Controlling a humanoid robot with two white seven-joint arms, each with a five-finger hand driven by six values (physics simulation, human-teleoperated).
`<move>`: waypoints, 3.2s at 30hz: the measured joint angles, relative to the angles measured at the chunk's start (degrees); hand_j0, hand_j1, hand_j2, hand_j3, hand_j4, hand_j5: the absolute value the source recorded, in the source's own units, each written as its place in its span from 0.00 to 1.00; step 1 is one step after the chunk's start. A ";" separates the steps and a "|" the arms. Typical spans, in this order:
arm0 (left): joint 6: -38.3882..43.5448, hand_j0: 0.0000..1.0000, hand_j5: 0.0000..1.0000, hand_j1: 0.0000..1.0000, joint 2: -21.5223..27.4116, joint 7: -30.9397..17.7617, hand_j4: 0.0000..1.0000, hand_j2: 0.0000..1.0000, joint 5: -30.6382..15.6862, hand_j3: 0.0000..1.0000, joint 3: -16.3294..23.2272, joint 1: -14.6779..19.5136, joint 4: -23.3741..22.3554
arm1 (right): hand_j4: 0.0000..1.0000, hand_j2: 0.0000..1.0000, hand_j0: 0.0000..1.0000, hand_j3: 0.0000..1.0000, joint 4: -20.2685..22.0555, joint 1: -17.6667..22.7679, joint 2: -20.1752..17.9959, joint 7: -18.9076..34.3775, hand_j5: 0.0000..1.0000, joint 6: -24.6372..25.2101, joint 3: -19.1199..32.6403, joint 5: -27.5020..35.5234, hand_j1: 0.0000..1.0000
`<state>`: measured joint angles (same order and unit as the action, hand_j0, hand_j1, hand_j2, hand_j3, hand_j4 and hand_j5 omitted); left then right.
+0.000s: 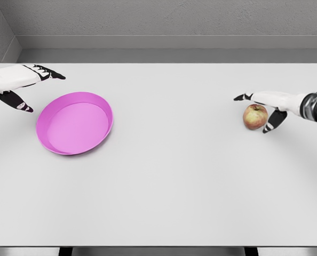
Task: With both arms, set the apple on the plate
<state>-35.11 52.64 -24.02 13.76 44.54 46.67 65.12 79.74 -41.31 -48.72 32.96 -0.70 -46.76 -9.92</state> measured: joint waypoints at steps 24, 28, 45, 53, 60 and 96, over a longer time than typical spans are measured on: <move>0.00 1.00 1.00 1.00 0.04 -0.04 1.00 1.00 0.19 1.00 0.00 0.00 0.00 | 0.56 0.56 0.56 0.56 -0.22 0.00 -0.06 0.02 0.56 -0.26 -0.44 0.01 0.56; 0.00 1.00 1.00 1.00 0.03 -0.03 1.00 1.00 0.19 1.00 0.00 0.00 0.01 | 0.56 0.56 0.56 0.56 0.11 -0.62 0.04 0.03 0.56 -0.26 -0.20 0.03 0.56; 0.00 1.00 1.00 1.00 0.05 -0.05 1.00 1.00 0.18 1.00 0.00 -0.09 0.00 | 0.54 0.54 0.54 0.54 10.95 -1.58 0.42 0.03 0.54 -0.25 0.23 0.08 0.54; 0.00 1.00 1.00 1.00 0.12 -0.05 1.00 1.00 0.15 1.00 0.00 0.00 0.00 | 0.51 0.51 0.51 0.51 15.10 -1.67 2.62 0.04 0.51 -0.25 0.16 0.07 0.51; 0.00 1.00 1.00 1.00 0.12 -0.03 1.00 1.00 0.15 1.00 0.00 -0.09 0.00 | 0.51 0.51 0.51 0.51 17.44 -1.58 4.78 0.04 0.51 -0.28 -0.11 0.05 0.51; 0.00 1.00 1.00 1.00 0.05 -0.09 1.00 1.00 0.29 1.00 0.00 -0.09 0.09 | 1.00 1.00 1.00 1.00 19.07 -3.78 15.62 0.02 1.00 -0.08 -4.70 0.02 1.00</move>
<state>-35.11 52.69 -24.11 14.06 44.54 46.58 65.22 98.81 -45.09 -33.10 32.99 -0.78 -51.46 -9.90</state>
